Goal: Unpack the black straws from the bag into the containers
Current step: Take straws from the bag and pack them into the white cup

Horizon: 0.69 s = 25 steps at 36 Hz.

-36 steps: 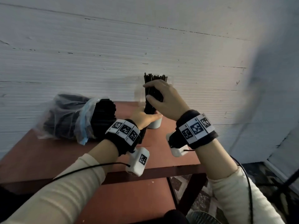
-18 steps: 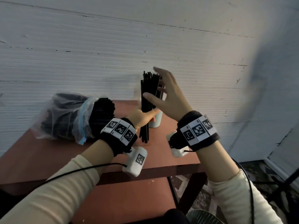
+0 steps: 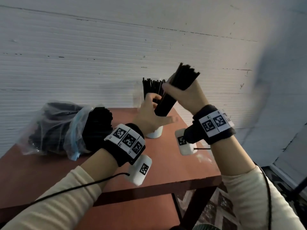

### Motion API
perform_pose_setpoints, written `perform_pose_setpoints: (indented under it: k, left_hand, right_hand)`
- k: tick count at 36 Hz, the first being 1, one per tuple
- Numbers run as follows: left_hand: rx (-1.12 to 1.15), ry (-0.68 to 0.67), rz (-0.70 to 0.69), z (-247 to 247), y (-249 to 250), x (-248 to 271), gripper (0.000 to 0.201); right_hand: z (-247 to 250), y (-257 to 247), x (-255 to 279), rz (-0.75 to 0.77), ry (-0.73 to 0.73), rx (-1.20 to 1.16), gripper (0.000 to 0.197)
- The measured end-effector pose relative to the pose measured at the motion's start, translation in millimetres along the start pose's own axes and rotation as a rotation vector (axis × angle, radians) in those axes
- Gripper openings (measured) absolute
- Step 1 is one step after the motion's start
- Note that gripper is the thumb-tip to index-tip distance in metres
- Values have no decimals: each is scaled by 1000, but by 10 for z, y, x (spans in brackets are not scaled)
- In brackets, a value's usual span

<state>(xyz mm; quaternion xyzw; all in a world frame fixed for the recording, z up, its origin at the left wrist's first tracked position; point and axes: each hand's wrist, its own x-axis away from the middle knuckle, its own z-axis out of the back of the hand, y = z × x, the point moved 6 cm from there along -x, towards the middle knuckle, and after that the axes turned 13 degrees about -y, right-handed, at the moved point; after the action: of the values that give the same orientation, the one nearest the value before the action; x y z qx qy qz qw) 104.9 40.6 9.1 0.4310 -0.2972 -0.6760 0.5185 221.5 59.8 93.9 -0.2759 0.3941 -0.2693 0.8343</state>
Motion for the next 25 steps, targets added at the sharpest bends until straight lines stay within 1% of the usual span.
perform_pose_setpoints:
  k: [2, 3, 4, 5, 7, 9, 10, 12, 15, 17, 20, 23, 25]
  left_hand:
    - [-36, 132, -8, 51, -37, -60, 100]
    - [-61, 166, -2, 68, -74, -103, 109]
    - [-84, 171, 25, 76, -133, -161, 119]
    - [-99, 152, 73, 78, -202, -217, 128]
    - [-102, 68, 179, 53, -355, -320, 140]
    - [-92, -5, 263, 30, -489, -404, 146]
    - [-71, -28, 286, 20, -536, -439, 148]
    - [-37, -62, 316, 10, -601, -481, 143]
    - [-65, -91, 348, 38, -651, -514, 117]
    - [-91, -107, 354, 54, -661, -518, 104]
    - [-99, -117, 345, 67, -682, -521, 98]
    - [-108, -128, 342, 77, -690, -522, 97]
    - [-121, -128, 340, 82, -689, -522, 97]
  right_hand:
    - [184, 32, -107, -7, 138, -21, 17]
    - [253, 48, -158, -16, 189, -22, 18]
    - [308, 74, -211, -30, 224, -20, 19]
    - [342, 102, -260, -45, 248, -15, 18]
    - [373, 182, -360, -82, 263, 9, 17]
    - [357, 271, -456, -119, 247, 33, 15]
    - [338, 312, -497, -137, 234, 48, 18]
    - [281, 378, -573, -164, 196, 85, 28]
    - [156, 424, -644, -177, 115, 144, 32]
    - [76, 456, -662, -184, 78, 167, 33]
    - [-21, 502, -656, -197, 35, 208, 29]
    - [-97, 552, -647, -223, -9, 306, 38]
    - [-133, 551, -639, -220, -36, 413, 43]
